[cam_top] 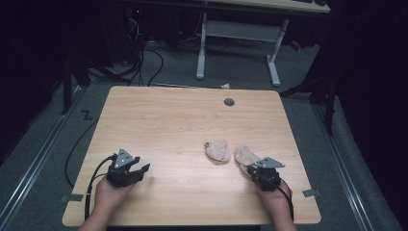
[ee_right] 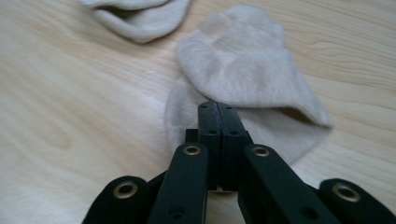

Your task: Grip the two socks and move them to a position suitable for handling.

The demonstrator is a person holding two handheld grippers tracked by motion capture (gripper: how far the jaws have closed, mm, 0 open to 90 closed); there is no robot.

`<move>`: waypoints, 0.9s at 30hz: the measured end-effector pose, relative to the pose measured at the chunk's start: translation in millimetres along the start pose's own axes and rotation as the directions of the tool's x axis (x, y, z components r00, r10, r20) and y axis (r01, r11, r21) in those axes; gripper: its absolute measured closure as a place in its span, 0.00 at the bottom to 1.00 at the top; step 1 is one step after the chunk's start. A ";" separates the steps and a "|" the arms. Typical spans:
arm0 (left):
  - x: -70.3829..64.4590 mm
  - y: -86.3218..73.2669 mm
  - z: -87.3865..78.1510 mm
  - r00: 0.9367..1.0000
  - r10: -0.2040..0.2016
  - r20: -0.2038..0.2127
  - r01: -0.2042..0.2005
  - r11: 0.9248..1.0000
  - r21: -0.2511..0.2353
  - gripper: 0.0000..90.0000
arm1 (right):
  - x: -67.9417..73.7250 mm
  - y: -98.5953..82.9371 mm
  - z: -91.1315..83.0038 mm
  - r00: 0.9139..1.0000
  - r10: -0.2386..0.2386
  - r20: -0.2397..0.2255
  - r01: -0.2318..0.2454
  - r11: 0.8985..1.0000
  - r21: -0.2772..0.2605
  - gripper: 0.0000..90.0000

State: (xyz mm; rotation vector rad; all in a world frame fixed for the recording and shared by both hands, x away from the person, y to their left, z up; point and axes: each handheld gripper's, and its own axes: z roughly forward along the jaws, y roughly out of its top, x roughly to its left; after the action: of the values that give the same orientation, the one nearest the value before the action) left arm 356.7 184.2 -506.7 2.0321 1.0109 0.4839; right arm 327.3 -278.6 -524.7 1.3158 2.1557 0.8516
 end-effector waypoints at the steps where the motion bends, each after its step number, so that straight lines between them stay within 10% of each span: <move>1: -0.6 0.5 0.7 1.000 0.003 0.001 -0.003 1.000 0.000 0.55 | 4.8 0.1 -0.7 1.000 -0.016 -0.013 0.016 1.000 0.002 1.00; 11: -7.7 6.4 8.0 0.999 0.030 0.019 -0.030 1.000 -0.002 0.54 | 49.1 8.7 -4.7 0.985 -0.124 -0.122 0.121 0.992 -0.030 1.00; 14: -7.8 6.5 8.8 0.999 0.033 0.020 -0.033 0.999 0.004 0.54 | 37.2 18.2 -22.1 0.995 -0.088 -0.047 0.082 0.990 -0.118 1.00; 18: -8.9 6.2 8.7 0.999 0.040 0.024 -0.040 0.999 0.003 0.54 | 11.1 12.8 -17.6 0.999 -0.022 0.030 0.024 0.997 -0.074 1.00; 27: -16.4 7.1 10.1 0.998 0.049 0.043 -0.050 0.999 0.010 0.54 | 9.0 1.0 -7.0 1.000 -0.019 -0.007 0.019 1.000 -0.001 1.00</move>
State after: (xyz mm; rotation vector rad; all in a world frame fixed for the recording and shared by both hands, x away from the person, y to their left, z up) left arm 356.5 163.7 -507.1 2.0724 0.9416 0.4600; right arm 319.4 -272.0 -519.8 1.2912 2.1701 0.8507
